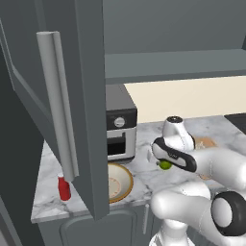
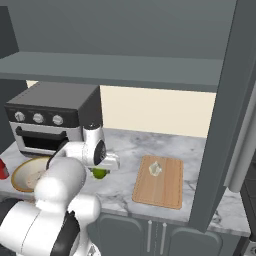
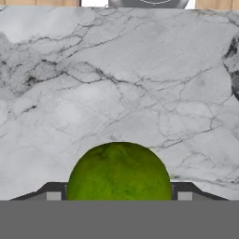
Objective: Open the cabinet. Place the bowl and condiment on the counter. Then place the lime and garlic on the cutting board.
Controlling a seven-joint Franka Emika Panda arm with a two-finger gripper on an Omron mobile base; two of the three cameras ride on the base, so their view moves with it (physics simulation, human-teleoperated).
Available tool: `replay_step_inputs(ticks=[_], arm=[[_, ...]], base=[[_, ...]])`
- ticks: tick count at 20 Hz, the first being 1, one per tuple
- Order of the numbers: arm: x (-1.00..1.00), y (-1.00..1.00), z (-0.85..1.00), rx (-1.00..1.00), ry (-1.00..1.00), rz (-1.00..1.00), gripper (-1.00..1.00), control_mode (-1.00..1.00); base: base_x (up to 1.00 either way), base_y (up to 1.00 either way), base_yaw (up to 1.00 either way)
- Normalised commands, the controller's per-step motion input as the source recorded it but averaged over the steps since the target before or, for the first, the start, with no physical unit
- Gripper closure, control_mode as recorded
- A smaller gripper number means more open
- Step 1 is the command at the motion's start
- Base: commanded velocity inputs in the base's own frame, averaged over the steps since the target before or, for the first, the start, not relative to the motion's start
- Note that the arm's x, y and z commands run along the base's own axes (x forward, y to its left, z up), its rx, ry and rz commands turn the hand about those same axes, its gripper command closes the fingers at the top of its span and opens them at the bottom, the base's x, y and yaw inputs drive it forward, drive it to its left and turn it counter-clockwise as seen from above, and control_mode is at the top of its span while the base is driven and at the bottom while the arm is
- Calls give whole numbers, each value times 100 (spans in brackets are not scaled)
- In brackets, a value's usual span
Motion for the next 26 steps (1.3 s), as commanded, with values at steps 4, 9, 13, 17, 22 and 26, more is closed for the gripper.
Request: replay_step_inputs(ticks=[4,9,13,17,22,26], arm=[[-35,-64,31,0,-7,0,100,-100],[-34,-87,25,0,-10,0,100,-100],[-37,-100,7,0,-9,0,100,-100],[-2,-93,2,0,-4,0,100,-100],[41,-47,-18,0,4,0,100,-100],[46,-31,-11,-1,6,0,100,-100]], base=[[0,0,0],[0,0,0],[0,0,0],[0,0,0],[0,0,0],[0,0,0]])
